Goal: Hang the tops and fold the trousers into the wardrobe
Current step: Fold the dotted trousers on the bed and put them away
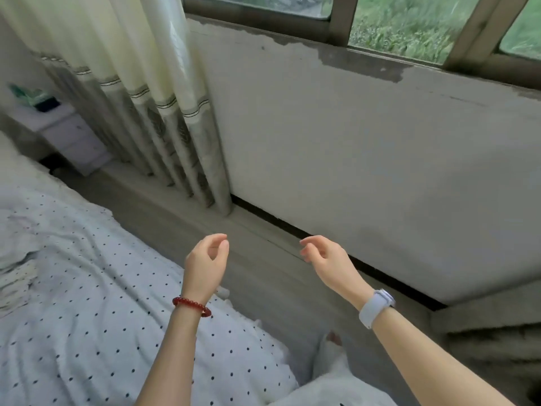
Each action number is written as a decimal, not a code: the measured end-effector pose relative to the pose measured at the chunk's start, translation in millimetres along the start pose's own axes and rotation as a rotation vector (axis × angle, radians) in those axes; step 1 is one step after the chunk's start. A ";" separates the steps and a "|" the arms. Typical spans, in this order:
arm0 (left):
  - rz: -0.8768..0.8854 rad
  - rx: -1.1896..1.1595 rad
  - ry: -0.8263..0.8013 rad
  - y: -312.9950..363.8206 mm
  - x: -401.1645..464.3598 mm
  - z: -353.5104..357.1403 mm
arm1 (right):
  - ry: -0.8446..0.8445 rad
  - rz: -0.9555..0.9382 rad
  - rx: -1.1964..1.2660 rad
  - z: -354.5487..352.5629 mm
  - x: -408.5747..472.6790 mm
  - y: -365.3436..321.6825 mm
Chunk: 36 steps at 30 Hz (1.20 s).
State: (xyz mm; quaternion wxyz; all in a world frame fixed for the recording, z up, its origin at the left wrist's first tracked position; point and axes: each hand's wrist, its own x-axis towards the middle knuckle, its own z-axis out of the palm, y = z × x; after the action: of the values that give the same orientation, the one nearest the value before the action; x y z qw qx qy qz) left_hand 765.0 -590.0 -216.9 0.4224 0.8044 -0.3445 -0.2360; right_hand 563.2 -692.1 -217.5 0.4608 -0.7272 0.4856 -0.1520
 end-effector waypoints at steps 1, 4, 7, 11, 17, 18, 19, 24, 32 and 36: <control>-0.012 0.001 0.018 -0.3 10.8 2.6 | -0.027 -0.013 -0.014 -1.5 19.0 -1.3; -0.076 0.010 0.114 -1.0 61.6 10.4 | -0.115 -0.060 -0.056 -5.5 98.3 -11.7; -0.130 0.013 0.205 3.7 97.9 12.5 | -0.184 -0.108 -0.088 -12.7 147.1 -23.8; -0.206 -0.057 0.274 33.9 161.3 40.6 | -0.265 -0.117 -0.164 -43.0 226.5 -36.6; -0.260 -0.129 0.399 50.6 209.2 38.3 | -0.451 -0.198 -0.270 1.9 318.7 -84.3; -0.297 -0.108 0.466 39.9 211.4 19.8 | -0.526 -0.255 -0.282 29.7 329.0 -102.6; -0.333 -0.093 0.507 28.8 210.2 4.2 | -0.587 -0.294 -0.293 52.4 332.7 -117.1; -0.501 0.008 0.687 -36.6 203.1 -75.3 | -0.852 -0.448 -0.348 147.1 336.1 -174.8; -0.636 0.065 0.854 -140.7 223.1 -213.2 | -0.989 -0.543 -0.500 315.5 361.2 -280.3; -0.768 0.088 0.926 -193.8 220.1 -265.8 | -1.090 -0.624 -0.542 391.2 362.3 -329.9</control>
State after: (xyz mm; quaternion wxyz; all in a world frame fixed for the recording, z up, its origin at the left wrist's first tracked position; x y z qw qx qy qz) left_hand 1155.4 -539.8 -258.3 0.3794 0.9072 0.1810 0.0173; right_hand 1186.2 -760.1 -236.8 0.3760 -0.8953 -0.0271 0.2372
